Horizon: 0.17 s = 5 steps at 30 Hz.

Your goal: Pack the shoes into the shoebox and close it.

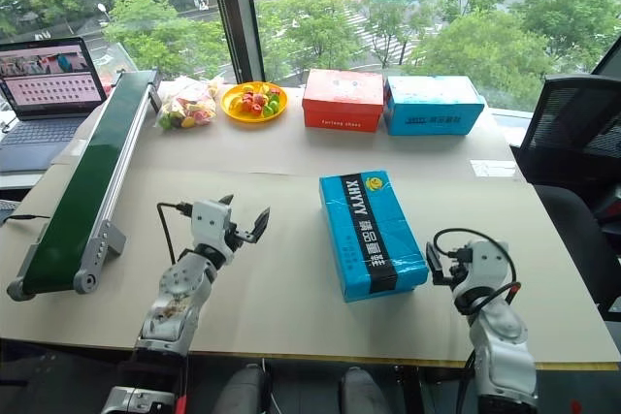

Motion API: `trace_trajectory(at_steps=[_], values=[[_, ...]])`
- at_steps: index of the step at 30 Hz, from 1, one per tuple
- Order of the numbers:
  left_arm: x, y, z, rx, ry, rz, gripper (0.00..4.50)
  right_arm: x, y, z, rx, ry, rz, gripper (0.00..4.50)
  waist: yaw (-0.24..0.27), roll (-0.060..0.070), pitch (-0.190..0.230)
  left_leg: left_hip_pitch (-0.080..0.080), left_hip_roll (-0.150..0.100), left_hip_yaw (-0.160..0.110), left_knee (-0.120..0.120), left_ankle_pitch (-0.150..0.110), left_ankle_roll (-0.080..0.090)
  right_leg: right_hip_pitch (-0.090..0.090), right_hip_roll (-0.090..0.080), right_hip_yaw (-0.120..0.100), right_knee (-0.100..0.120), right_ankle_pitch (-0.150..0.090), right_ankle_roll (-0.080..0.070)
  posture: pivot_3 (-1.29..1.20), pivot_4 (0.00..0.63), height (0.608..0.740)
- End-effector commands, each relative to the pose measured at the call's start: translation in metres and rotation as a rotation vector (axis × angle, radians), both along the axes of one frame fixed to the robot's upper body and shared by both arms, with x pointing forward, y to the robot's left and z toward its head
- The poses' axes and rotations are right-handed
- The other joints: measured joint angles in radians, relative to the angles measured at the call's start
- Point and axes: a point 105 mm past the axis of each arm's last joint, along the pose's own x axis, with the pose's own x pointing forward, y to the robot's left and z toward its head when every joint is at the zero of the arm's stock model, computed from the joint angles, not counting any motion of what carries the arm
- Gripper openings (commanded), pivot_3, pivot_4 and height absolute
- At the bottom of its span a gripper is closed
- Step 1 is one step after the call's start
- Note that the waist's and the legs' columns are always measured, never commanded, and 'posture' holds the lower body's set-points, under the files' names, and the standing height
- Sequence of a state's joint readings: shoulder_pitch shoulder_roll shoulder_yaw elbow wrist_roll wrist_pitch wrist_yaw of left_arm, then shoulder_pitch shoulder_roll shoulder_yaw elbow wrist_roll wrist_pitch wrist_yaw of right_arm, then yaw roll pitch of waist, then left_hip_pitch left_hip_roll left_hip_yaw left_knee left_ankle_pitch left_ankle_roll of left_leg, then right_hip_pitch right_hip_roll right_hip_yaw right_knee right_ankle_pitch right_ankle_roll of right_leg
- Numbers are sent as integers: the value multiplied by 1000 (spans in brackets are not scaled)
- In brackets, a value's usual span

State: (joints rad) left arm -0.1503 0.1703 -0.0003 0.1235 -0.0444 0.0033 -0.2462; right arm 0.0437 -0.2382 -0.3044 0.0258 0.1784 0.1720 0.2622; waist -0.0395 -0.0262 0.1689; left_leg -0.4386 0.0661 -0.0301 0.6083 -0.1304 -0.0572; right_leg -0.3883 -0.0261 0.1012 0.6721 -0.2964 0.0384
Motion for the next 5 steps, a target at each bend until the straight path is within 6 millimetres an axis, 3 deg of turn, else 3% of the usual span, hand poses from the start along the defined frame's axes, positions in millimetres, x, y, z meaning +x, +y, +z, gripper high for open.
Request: trace_trajectory(at_steps=[1,5], values=[[-4,4,0,-22,-23,10,4500,0,1,9,-27,-61,-7,4408,-1,0,0,0,0,0,0,0,0,0,0,0,0,0,0,0,150,739],[-16,12,-31,4,68,20,4500,1,9,4,-30,-57,7,4408,-4,1,-2,1,0,0,0,0,0,1,0,0,0,-2,4,0,150,739]])
